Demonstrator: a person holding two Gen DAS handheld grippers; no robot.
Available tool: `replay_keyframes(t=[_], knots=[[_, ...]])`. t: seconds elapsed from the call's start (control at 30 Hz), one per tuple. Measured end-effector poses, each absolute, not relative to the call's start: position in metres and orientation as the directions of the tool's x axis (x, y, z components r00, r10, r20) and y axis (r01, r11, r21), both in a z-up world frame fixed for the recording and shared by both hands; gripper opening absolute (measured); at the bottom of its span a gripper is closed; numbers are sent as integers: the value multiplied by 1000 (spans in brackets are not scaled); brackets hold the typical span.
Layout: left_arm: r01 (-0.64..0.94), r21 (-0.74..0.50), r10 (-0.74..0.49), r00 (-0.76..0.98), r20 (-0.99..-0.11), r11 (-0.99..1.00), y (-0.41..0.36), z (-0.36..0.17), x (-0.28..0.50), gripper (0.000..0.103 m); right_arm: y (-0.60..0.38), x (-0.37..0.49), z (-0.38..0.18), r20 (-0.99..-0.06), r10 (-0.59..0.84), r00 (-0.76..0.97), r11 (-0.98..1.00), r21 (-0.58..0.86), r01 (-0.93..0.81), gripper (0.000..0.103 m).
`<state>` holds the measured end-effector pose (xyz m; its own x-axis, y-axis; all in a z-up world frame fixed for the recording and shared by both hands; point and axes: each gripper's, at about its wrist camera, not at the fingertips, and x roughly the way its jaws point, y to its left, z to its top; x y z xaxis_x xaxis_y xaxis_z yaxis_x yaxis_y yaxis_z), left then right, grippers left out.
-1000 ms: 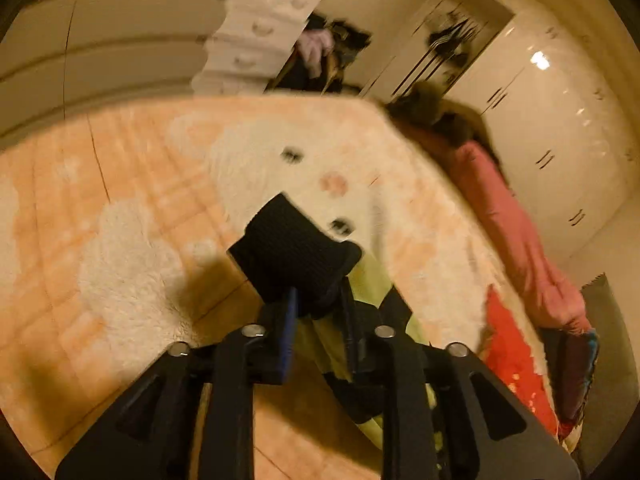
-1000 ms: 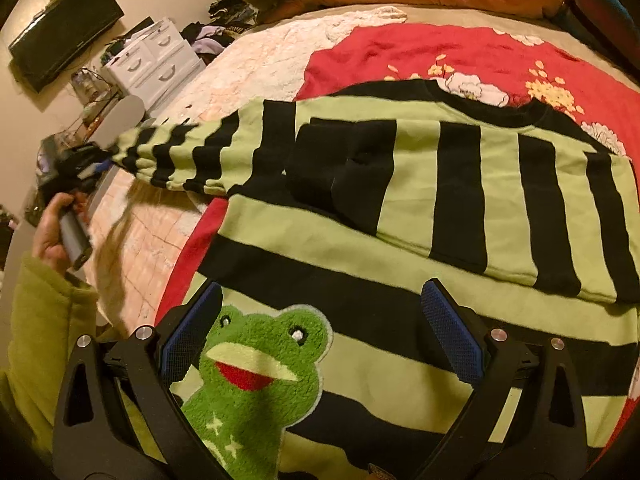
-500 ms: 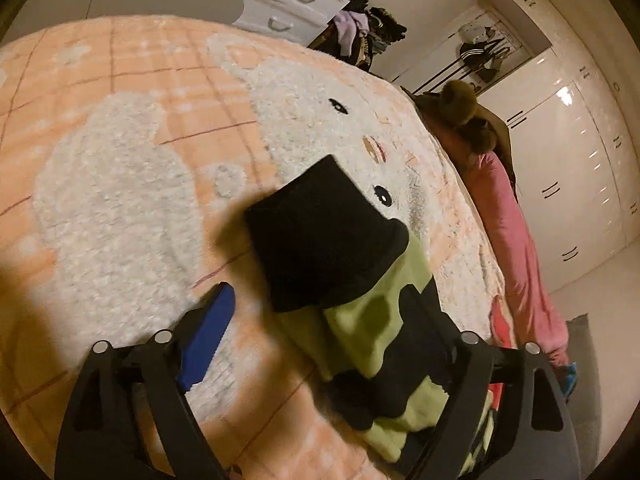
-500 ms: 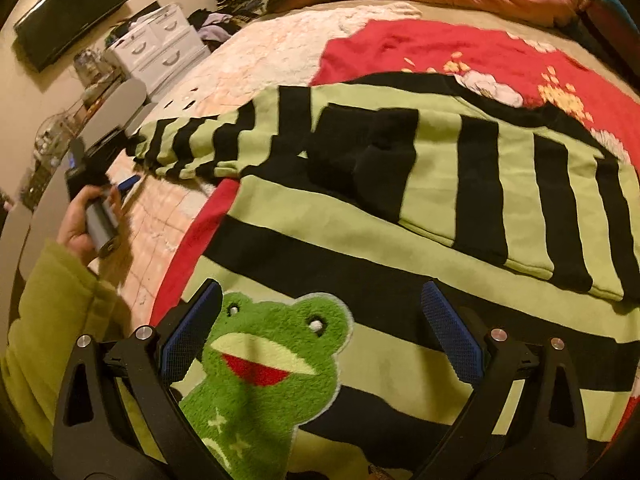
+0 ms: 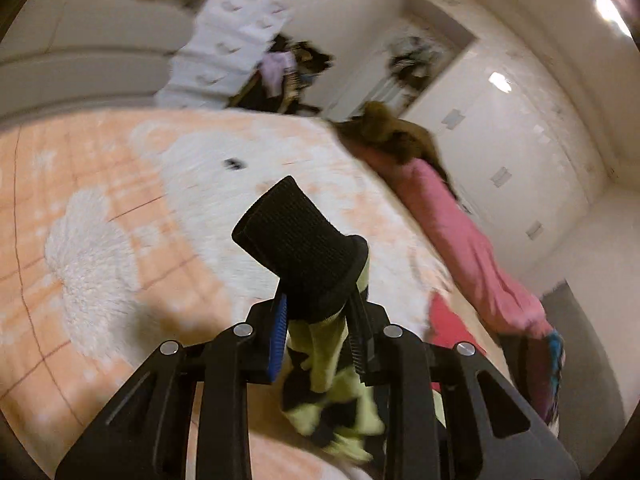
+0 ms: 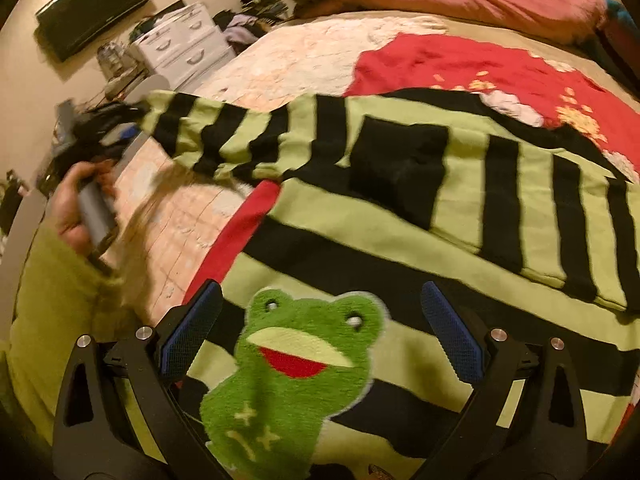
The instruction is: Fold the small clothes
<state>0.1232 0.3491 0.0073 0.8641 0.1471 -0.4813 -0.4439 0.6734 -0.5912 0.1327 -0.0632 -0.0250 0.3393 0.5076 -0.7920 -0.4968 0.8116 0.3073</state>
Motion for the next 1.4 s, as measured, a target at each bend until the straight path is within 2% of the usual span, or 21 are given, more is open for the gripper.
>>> replay_keyframes(t=[0.2, 0.37, 0.57, 0.8, 0.83, 0.9, 0.93, 0.97, 1.07, 1.2, 1.3, 1.4], knots=[[-280, -583, -27, 887, -461, 763, 255, 46, 136, 26, -128, 154, -15, -771, 449, 452, 885, 312, -347, 94], [-139, -523, -170, 850, -498, 841, 153, 52, 160, 26, -200, 168, -4, -742, 386, 548, 921, 350, -174, 94], [39, -444, -317, 755, -574, 895, 25, 31, 191, 26, -279, 175, -1, -718, 316, 621, 916, 400, -4, 94], [41, -436, -366, 617, -697, 899, -25, -31, 218, 27, -326, 176, -14, -719, 288, 632, 894, 439, 92, 94], [32, -443, -372, 598, -710, 896, -28, -38, 220, 29, -327, 177, -17, -722, 292, 628, 891, 444, 97, 94], [24, -471, -401, 563, -722, 882, -33, -46, 223, 40, -327, 177, -22, -724, 307, 618, 884, 457, 97, 94], [41, -499, -439, 541, -717, 866, -37, -49, 221, 56, -327, 178, -25, -725, 319, 610, 880, 466, 93, 94], [86, -548, -512, 502, -697, 832, -41, -51, 220, 65, -325, 178, -26, -726, 326, 606, 879, 469, 90, 94], [164, -612, -608, 465, -643, 773, -45, -43, 212, 71, -322, 180, -29, -723, 354, 593, 874, 481, 64, 94], [167, -589, -566, 567, -598, 790, -8, -15, 197, 71, -319, 180, -28, -713, 383, 588, 867, 497, 37, 94], [49, -459, -381, 640, -667, 887, 33, -6, 193, 70, -305, 180, -27, -709, 415, 571, 871, 490, -25, 94], [-45, -409, -280, 662, -696, 911, 71, -12, 190, 70, -285, 180, -26, -701, 467, 538, 867, 483, -124, 94]])
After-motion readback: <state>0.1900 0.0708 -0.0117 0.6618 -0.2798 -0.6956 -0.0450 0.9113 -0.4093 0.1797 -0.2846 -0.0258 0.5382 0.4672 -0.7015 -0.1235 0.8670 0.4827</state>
